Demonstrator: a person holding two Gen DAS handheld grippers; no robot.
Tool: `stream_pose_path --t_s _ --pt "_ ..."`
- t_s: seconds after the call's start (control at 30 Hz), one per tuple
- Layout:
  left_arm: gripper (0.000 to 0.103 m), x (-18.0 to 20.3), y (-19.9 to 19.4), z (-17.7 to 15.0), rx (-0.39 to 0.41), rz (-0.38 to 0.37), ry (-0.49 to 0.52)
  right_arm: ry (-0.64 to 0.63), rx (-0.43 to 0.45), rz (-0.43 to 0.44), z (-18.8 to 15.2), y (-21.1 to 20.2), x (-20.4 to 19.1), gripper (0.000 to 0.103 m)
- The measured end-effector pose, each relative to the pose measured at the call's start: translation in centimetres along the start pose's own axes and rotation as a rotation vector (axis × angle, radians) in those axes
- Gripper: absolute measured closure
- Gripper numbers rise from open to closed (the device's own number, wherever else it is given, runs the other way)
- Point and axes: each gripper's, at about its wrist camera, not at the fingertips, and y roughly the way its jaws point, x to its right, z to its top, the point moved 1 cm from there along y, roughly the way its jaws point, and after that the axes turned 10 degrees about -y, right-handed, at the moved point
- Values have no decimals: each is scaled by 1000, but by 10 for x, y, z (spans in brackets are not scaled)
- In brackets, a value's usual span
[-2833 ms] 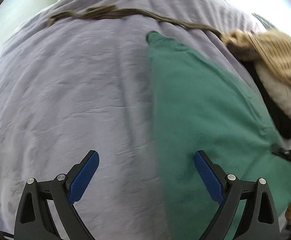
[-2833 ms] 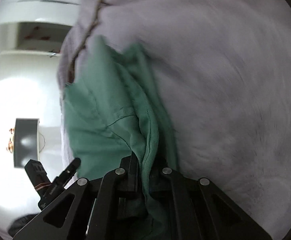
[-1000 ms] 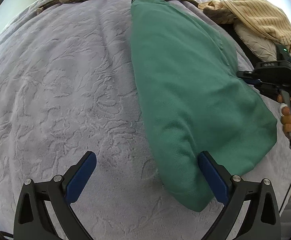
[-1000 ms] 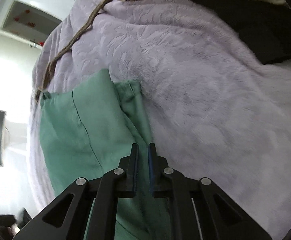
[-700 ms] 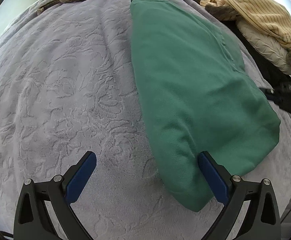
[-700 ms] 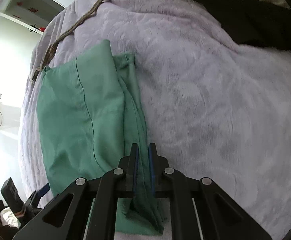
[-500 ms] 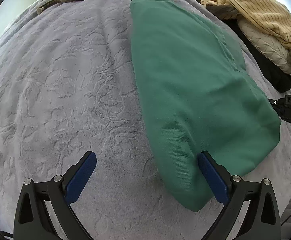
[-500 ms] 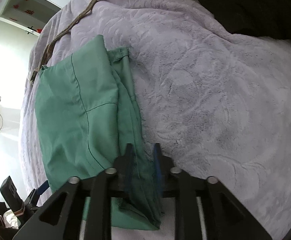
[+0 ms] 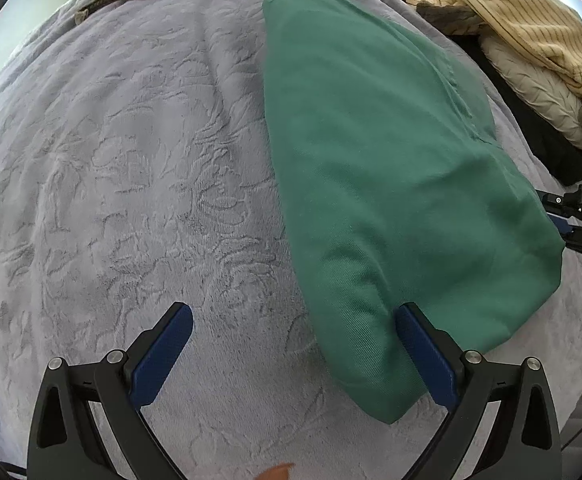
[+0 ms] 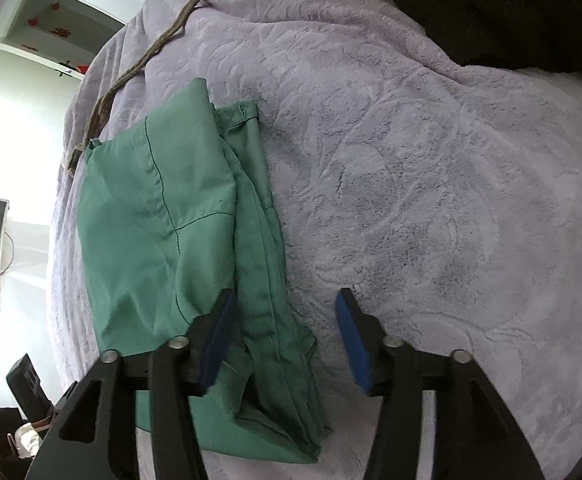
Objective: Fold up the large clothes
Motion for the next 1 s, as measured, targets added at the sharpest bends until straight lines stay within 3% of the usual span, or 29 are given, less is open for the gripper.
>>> stream_pose_path --t_s 0.07,0.13,0.3,0.43,0.53,0.67,0.83,1.0 --pt "1 1 -3 0 12 6 11 -10 16 30 1 -2 -1 30" --pt "1 1 -9 1 27 11 17 -14 34 76 3 -4 -3 26" --pt "1 -4 -24 15 27 -77 -20 -25 56 178 21 -3 -6 26" --pt "1 -12 -24 34 1 -149 -76 -14 12 240 40 16 -4 26" --pt "1 -16 -12 46 -20 -171 -95 27 -17 290 52 35 5 26" --pt "1 -14 13 53 -108 -258 -112 70 -46 336 68 59 15 26" --pt "1 -5 43 52 -192 -355 -117 27 -52 412 93 81 -1 25" --pt "1 10 56 58 -194 -403 -119 54 -54 445 109 104 -6 25"
